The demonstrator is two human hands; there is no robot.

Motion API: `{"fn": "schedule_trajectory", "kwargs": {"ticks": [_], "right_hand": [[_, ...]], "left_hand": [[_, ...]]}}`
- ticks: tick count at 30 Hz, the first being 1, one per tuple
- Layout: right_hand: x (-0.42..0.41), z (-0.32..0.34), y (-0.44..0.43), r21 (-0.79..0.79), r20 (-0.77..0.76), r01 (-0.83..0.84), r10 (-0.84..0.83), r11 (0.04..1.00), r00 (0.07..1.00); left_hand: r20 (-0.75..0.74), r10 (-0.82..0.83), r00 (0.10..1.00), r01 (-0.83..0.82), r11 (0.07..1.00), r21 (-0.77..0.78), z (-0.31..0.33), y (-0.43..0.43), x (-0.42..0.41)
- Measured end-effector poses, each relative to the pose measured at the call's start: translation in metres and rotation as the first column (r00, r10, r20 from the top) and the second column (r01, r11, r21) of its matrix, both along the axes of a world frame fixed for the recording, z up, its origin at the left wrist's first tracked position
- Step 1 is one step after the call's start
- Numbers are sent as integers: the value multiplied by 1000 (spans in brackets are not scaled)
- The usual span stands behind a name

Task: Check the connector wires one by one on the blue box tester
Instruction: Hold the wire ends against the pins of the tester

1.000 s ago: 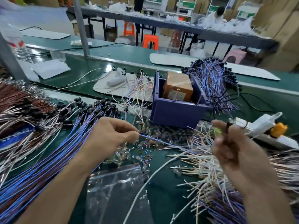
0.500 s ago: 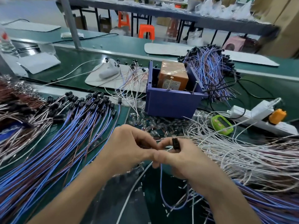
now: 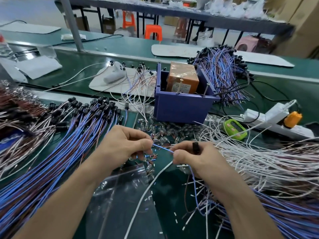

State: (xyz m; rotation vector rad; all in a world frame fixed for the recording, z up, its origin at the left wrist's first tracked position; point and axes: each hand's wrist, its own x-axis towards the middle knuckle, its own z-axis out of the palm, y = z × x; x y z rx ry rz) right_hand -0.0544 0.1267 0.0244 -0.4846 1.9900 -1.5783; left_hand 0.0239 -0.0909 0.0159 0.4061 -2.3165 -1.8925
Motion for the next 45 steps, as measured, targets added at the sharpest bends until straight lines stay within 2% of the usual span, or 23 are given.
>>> {"fn": "schedule_trajectory", "kwargs": {"ticks": [4,6,8,9,13,15,18,19,20,22,23,24,27,31,33,39,42,43,45], "right_hand": [[5,-4,-7,-28,-30,-2,1,1000,1000],[3,-4,-5,-43,-11,42,-43,998,999],[2,-3,-3,-82,13,89,-88,993,996],[2,-2,-4,-102,27,107,-105,989,994],[1,-3,-6,-223,170,223,-188,949,967],[-2,-3,-5,-254,209,255,-204,933,956],[-5,-2,-1,-309,265,264,-184,914,947],[-5,-1,1,-325,276,266,-178,907,944],[-6,0,1,-337,280,268,-176,903,944],[-6,0,1,-347,257,264,-180,900,950],[-4,-1,-1,-343,229,257,-185,903,956],[-1,-2,-3,-333,189,246,-191,910,963],[8,-7,-14,-315,53,188,-181,930,982],[9,-8,-12,-261,-114,111,-144,959,983],[8,-8,-10,-201,-182,82,-120,976,976],[15,-4,-12,-47,-134,11,-17,999,991],[12,-1,-13,-191,-93,221,-241,957,966],[10,0,-11,-273,-29,294,-313,916,949],[8,2,-10,-387,84,346,-341,855,936]], "left_hand": [[6,-91,996,91,996,-8,2,10,0],[-24,6,1000,-6,1000,30,4,7,0],[-64,216,974,-206,969,134,3,1,-1],[-82,278,957,-266,954,135,2,-2,-2],[-137,253,958,-260,965,-33,-5,5,-7],[-173,293,940,-293,956,25,-3,6,-8],[-192,444,875,-417,894,166,0,-5,-8],[-195,449,872,-437,893,106,0,-10,-6],[-200,408,891,-422,906,-28,0,-11,-3],[-202,248,947,-302,903,-307,4,-3,3],[-193,174,966,-234,907,-350,7,6,4],[-176,116,978,-168,934,-316,9,16,4],[-163,42,986,-49,998,-38,12,44,0],[-176,159,971,-104,952,286,10,59,-6],[-170,181,969,-107,922,372,9,59,-5],[-124,188,974,-124,906,405,5,51,-7],[-102,162,981,-114,921,372,3,46,-6],[-89,118,989,-84,943,321,3,45,-5],[-57,4,998,6,984,177,3,47,-3]]}}
